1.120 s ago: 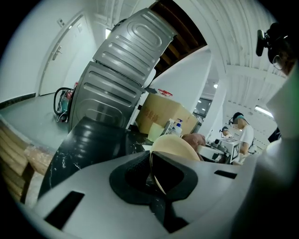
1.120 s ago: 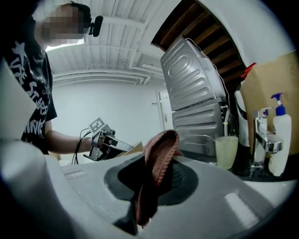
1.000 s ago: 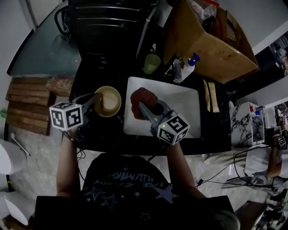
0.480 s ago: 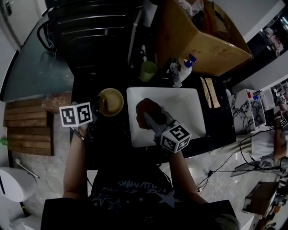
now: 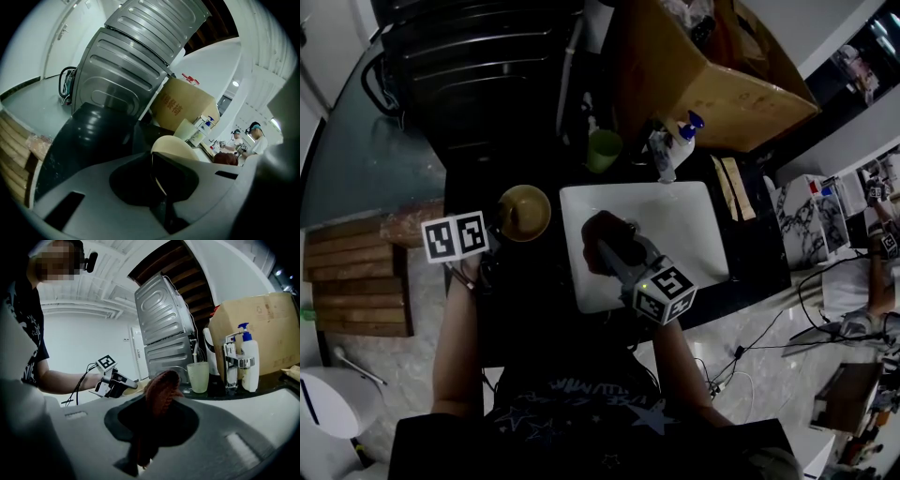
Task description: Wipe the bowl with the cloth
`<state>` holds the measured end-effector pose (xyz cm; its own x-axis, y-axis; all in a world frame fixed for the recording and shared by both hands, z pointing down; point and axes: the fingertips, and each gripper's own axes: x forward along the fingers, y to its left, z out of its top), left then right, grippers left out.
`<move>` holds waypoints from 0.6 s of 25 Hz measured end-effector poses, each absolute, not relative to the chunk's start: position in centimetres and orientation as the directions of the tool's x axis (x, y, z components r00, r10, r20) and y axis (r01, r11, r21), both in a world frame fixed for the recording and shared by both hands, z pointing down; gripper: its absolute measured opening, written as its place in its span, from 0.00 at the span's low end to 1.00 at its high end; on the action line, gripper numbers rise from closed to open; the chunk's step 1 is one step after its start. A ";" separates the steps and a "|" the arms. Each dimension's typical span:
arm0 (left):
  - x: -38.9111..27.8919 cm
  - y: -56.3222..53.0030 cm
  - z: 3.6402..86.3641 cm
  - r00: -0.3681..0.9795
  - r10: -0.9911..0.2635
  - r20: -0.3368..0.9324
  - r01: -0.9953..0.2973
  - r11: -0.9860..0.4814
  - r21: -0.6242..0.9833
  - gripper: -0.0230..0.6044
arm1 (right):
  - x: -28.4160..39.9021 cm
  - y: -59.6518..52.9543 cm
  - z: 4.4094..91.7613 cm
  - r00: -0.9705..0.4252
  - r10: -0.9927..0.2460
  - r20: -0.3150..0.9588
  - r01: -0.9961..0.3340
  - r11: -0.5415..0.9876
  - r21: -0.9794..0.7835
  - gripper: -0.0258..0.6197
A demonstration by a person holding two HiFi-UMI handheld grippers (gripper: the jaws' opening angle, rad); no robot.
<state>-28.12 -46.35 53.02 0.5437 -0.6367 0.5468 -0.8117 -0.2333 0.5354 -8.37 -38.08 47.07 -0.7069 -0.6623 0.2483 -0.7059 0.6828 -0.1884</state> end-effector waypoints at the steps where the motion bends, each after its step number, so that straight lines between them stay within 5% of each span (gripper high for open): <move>1: -28.2 -46.4 53.0 0.543 -0.634 0.550 -0.812 -0.230 0.536 0.07 | -8.4 -38.1 47.0 -0.707 -0.662 0.250 -0.706 0.683 -0.188 0.13; 11: -27.8 -47.1 52.2 0.540 -0.655 0.528 -0.818 -0.262 0.512 0.08 | -8.2 -38.0 47.2 -0.712 -0.653 0.258 -0.700 0.690 -0.185 0.13; 15: -28.0 -46.9 51.5 0.527 -0.682 0.507 -0.821 -0.254 0.512 0.21 | -7.4 -37.8 46.8 -0.715 -0.655 0.245 -0.698 0.691 -0.189 0.13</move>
